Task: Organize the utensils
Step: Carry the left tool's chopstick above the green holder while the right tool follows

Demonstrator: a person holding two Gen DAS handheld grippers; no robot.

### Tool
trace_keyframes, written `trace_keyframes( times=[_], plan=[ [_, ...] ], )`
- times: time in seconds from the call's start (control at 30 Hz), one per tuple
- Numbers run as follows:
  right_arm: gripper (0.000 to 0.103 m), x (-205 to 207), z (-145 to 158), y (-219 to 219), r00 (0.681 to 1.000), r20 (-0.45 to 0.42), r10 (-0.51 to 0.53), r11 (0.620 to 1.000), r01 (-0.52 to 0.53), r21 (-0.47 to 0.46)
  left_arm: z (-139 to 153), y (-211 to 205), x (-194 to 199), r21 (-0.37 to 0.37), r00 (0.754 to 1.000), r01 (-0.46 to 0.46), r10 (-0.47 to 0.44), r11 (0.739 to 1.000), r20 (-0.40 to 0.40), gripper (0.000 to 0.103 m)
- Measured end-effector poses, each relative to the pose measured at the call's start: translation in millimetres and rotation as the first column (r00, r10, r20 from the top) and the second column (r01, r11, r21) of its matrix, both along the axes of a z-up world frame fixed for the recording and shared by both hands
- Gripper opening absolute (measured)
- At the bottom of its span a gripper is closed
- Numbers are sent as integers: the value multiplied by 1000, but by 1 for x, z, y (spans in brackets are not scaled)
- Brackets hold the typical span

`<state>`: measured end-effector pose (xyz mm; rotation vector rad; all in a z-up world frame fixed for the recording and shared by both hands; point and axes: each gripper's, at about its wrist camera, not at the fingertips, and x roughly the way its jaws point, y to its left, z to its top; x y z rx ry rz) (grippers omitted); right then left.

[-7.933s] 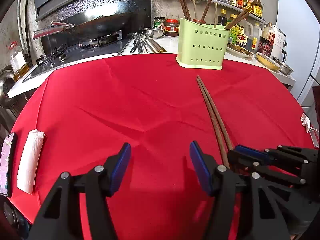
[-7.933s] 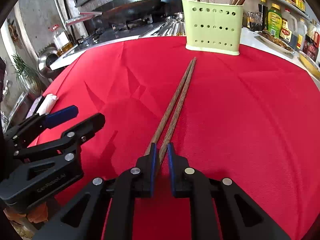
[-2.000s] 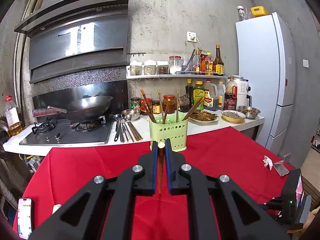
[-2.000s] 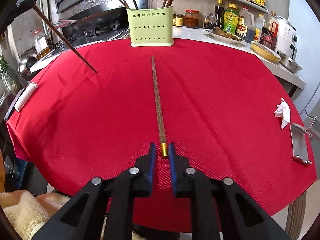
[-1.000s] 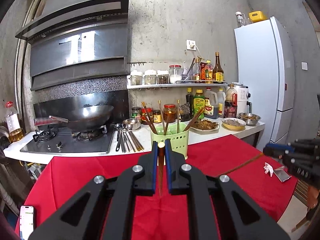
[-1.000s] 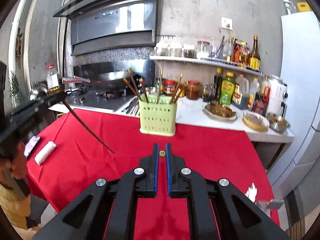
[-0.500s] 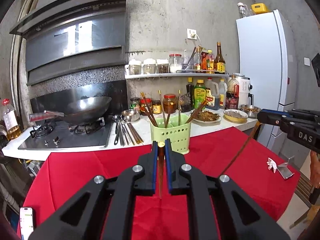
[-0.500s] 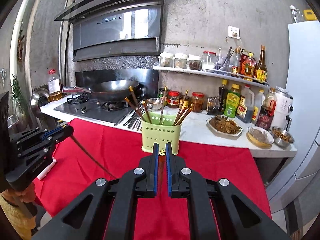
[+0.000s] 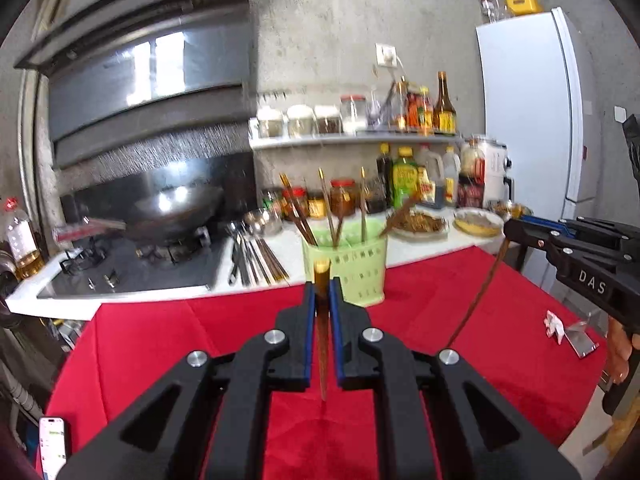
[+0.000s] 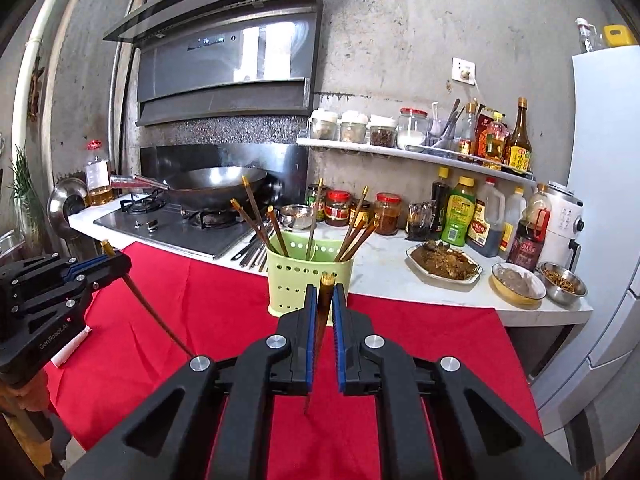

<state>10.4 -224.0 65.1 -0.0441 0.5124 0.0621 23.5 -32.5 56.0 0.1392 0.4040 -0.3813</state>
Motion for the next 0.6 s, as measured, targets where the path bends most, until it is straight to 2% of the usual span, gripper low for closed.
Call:
trace_keyframes(
  times=[0.1,0.33,0.47,0.6],
  plan=[
    [8,3,-11,3,1000,-6,2,1000,-2,8,-7,3,3,-9,1000,-5,5,1000,0,7],
    [7,9,-8,2,1000,-6,8,1000,-8,17,-1,3,9,-9,999,-12,12,1000,33,7],
    [7,17,3,-1,1000,12,11,1000,-12,23,12,-3,15,-12,998,-9,10,1000,70,7],
    [7,33,26,3,997,65,31,999,-32,22,35,-12,29,-33,992,0,4,999,130,7]
  ],
)
